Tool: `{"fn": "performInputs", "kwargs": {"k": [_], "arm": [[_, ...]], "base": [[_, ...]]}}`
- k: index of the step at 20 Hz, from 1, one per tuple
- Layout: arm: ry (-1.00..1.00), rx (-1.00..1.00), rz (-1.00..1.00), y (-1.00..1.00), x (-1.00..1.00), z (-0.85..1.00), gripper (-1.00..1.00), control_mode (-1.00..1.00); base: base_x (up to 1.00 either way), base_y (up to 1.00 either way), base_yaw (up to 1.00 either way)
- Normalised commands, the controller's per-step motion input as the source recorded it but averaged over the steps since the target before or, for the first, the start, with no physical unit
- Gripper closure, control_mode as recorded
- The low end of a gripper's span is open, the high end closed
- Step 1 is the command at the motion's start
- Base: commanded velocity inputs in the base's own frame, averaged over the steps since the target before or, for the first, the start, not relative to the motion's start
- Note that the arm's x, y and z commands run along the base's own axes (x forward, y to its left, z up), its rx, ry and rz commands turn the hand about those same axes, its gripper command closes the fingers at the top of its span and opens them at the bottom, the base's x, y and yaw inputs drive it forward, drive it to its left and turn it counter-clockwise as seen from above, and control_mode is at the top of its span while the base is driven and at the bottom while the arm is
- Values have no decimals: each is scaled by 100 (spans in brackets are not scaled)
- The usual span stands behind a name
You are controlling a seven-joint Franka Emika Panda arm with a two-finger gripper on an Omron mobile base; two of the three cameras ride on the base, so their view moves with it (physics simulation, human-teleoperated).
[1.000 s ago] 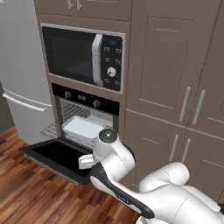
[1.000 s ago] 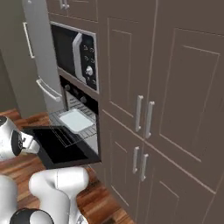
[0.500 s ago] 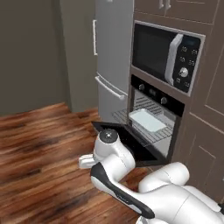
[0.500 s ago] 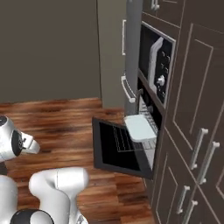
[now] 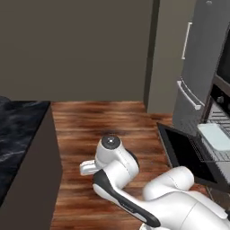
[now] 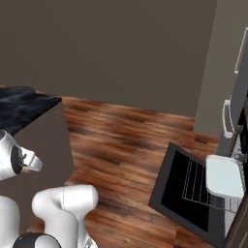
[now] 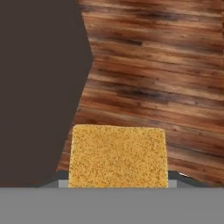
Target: Take the baked cake out of the oven and place it on the plate for cooling. Then close the oven door.
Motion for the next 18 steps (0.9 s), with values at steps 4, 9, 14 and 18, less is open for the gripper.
{"fn": "performInputs", "kwargs": {"k": [4, 9, 14, 18], "arm": [[0, 0, 0, 0, 0, 0, 100, 100], [0, 0, 0, 0, 0, 0, 100, 100], [0, 0, 0, 0, 0, 0, 100, 100], [0, 0, 0, 0, 0, 0, 100, 100]], "base": [[52, 0, 61], [57, 0, 59], [59, 0, 57], [58, 0, 53]]}}
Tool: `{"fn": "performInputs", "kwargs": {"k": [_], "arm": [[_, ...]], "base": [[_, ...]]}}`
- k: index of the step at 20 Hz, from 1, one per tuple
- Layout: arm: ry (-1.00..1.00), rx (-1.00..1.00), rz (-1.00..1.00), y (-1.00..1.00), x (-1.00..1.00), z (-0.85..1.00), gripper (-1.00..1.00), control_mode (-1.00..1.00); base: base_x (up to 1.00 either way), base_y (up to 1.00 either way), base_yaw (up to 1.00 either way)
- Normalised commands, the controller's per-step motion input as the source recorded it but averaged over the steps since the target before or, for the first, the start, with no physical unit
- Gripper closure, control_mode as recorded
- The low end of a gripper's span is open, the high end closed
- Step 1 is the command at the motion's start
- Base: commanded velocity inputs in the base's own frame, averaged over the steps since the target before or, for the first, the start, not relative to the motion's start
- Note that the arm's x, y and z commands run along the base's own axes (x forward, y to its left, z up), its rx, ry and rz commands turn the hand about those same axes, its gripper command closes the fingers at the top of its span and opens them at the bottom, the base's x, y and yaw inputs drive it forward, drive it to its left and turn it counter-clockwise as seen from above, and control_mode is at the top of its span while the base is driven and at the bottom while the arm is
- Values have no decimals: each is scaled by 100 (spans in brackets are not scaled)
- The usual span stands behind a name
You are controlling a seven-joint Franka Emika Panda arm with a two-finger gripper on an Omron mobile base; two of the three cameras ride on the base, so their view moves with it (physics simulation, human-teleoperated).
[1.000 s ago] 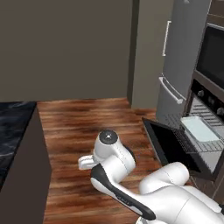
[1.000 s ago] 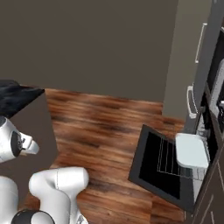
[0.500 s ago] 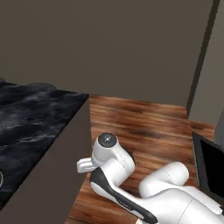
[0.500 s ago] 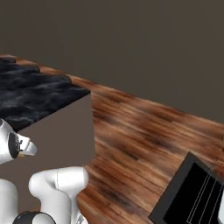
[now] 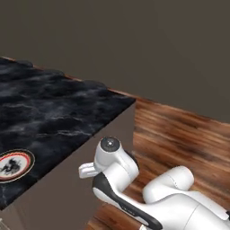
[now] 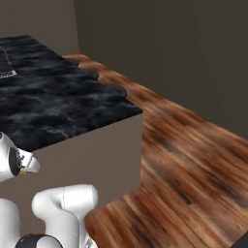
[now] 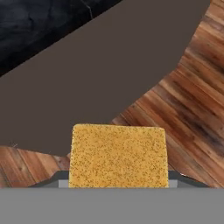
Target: Take the baked cake out of the oven and place it on the plate for cooling. Then close the oven door.
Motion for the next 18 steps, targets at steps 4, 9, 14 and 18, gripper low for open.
{"fn": "performInputs", "kwargs": {"k": [4, 9, 14, 18], "arm": [[0, 0, 0, 0, 0, 0, 100, 100], [0, 0, 0, 0, 0, 0, 100, 100], [0, 0, 0, 0, 0, 0, 100, 100], [0, 0, 0, 0, 0, 0, 100, 100]], "base": [[53, 5, 49], [64, 13, 39], [70, 6, 32], [50, 0, 26]]}}
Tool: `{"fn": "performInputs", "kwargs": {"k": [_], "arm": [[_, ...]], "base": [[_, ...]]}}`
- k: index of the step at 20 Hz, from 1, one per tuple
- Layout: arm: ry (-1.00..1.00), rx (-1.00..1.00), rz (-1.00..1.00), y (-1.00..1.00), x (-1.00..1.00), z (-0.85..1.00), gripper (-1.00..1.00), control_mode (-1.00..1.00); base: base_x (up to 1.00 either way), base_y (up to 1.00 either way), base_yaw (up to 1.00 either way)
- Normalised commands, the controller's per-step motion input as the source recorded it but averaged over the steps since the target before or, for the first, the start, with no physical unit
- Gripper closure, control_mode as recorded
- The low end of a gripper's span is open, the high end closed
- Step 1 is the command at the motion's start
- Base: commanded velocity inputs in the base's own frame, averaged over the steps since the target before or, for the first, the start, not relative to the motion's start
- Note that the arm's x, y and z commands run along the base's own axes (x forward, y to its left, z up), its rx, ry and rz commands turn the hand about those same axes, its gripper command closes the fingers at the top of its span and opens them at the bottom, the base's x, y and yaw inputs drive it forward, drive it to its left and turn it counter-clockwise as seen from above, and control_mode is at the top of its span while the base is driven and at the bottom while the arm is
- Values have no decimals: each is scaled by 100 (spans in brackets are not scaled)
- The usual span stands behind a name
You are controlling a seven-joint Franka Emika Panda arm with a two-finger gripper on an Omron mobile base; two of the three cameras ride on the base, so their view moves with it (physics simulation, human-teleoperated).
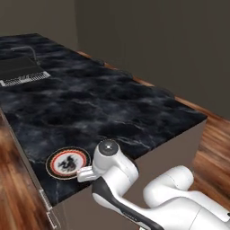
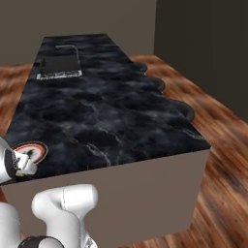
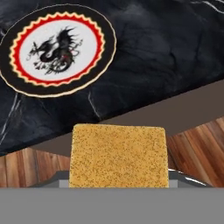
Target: Take the baked cake out of the oven and place it on the plate for cooling. Then close the oven door.
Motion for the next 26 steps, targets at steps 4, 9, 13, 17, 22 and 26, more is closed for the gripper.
{"fn": "performInputs", "kwargs": {"k": [4, 9, 13, 17, 22, 26], "arm": [[0, 0, 0, 0, 0, 0, 100, 100], [0, 0, 0, 0, 0, 0, 100, 100], [0, 0, 0, 0, 0, 0, 100, 100], [0, 0, 0, 0, 0, 0, 100, 100], [0, 0, 0, 0, 0, 0, 100, 100], [0, 0, 0, 0, 0, 0, 100, 100]], "base": [[47, 0, 18], [56, 0, 18], [29, -1, 14], [0, 0, 0], [0, 0, 0], [0, 0, 0]]}}
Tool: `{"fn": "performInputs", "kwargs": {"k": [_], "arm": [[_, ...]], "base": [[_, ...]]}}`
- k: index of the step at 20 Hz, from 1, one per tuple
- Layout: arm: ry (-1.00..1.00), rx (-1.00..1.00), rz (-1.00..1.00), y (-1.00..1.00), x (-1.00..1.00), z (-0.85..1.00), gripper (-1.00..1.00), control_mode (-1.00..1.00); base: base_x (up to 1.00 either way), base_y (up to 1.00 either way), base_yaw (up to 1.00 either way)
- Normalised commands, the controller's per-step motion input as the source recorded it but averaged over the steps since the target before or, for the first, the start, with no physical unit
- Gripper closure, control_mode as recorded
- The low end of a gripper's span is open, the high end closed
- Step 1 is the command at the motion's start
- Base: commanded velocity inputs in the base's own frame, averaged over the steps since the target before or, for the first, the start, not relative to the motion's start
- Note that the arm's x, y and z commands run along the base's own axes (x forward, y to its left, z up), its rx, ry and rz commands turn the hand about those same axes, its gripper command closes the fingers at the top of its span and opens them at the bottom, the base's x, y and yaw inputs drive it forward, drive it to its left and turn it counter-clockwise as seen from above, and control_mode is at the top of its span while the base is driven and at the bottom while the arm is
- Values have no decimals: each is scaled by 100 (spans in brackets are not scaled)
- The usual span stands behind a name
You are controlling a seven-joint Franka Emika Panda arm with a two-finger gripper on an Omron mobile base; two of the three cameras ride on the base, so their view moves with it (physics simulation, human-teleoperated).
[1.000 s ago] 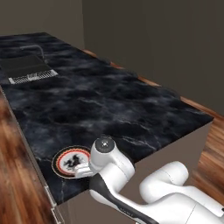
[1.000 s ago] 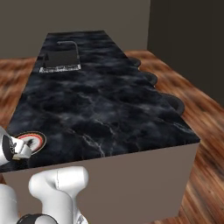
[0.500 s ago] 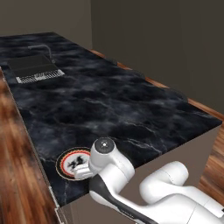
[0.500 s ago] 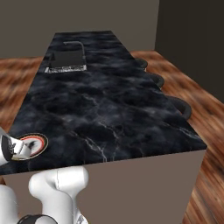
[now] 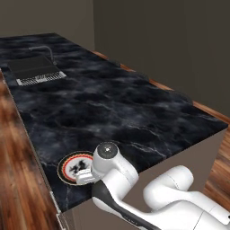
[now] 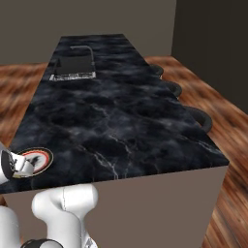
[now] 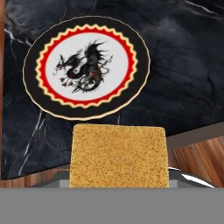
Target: Take the baked cake out of the oven and place it on the plate for cooling. Then close the oven door.
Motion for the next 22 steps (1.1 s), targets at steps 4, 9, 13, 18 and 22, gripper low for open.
{"fn": "performInputs", "kwargs": {"k": [4, 9, 13, 18, 22], "arm": [[0, 0, 0, 0, 0, 0, 100, 100], [0, 0, 0, 0, 0, 0, 100, -100], [0, 0, 0, 0, 0, 0, 100, -100], [0, 0, 0, 0, 0, 0, 100, -100], [2, 0, 0, 10, 29, 7, 100, -100]], "base": [[0, 0, 0], [0, 0, 0], [0, 0, 0], [0, 0, 0], [0, 0, 0]]}}
